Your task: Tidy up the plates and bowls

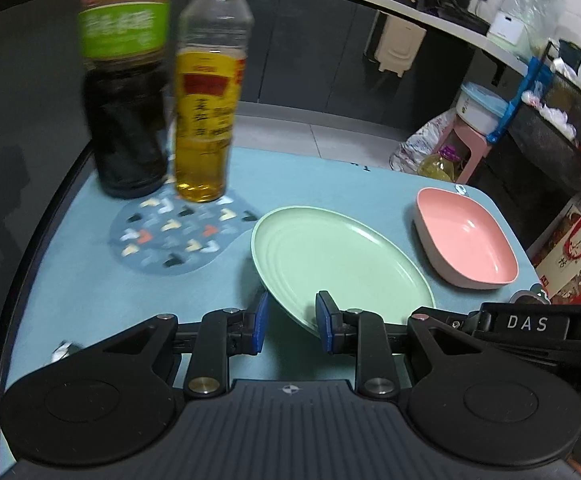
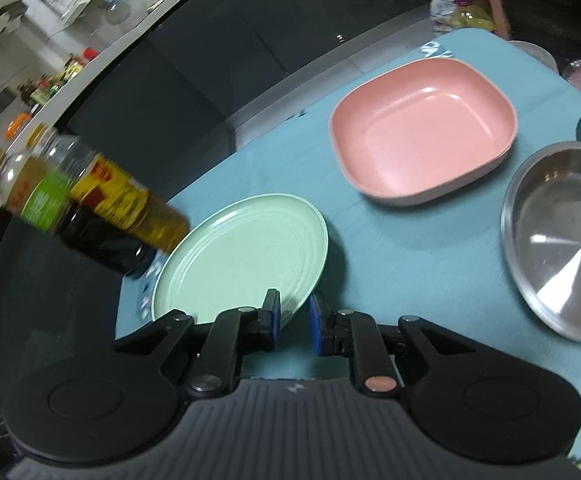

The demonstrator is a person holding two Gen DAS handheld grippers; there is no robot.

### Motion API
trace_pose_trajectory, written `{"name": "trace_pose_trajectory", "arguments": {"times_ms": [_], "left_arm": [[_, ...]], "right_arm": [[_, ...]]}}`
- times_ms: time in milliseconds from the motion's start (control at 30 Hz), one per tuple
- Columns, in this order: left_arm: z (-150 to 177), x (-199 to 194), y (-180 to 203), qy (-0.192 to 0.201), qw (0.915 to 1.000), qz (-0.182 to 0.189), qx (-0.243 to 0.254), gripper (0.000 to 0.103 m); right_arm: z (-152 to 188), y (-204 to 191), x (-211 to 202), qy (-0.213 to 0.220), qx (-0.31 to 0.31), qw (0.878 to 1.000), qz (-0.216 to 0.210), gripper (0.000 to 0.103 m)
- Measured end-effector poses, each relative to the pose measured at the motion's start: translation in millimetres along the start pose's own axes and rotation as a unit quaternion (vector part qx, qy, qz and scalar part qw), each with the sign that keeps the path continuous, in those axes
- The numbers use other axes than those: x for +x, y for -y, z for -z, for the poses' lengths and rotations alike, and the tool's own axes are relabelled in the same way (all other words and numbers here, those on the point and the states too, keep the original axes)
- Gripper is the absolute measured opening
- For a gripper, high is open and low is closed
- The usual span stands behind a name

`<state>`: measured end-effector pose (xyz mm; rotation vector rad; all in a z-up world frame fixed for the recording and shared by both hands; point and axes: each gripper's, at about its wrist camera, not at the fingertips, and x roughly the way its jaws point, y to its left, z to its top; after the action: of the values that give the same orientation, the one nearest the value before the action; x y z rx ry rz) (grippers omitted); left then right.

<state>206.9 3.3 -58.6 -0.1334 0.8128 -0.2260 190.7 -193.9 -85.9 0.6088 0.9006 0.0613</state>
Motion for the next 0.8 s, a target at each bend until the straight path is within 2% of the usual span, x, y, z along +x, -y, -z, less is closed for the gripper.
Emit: {"name": "trace_pose_trajectory", "arguments": {"times_ms": [433, 800], "left_arm": [[24.8, -32.6, -34.3, 0.012, 0.9995, -0.004, -0.029, 0.023], [35.5, -33.8, -50.3, 0.011, 0.9991, -0.012, -0.039, 0.023]], "right_arm": [[34.0, -33.7, -10.9, -0.013, -0.046, 0.999, -0.004, 0.017], [49.6, -52.0, -9.0, -0.018, -0.069, 0.997, 0.007, 0.019]]}}
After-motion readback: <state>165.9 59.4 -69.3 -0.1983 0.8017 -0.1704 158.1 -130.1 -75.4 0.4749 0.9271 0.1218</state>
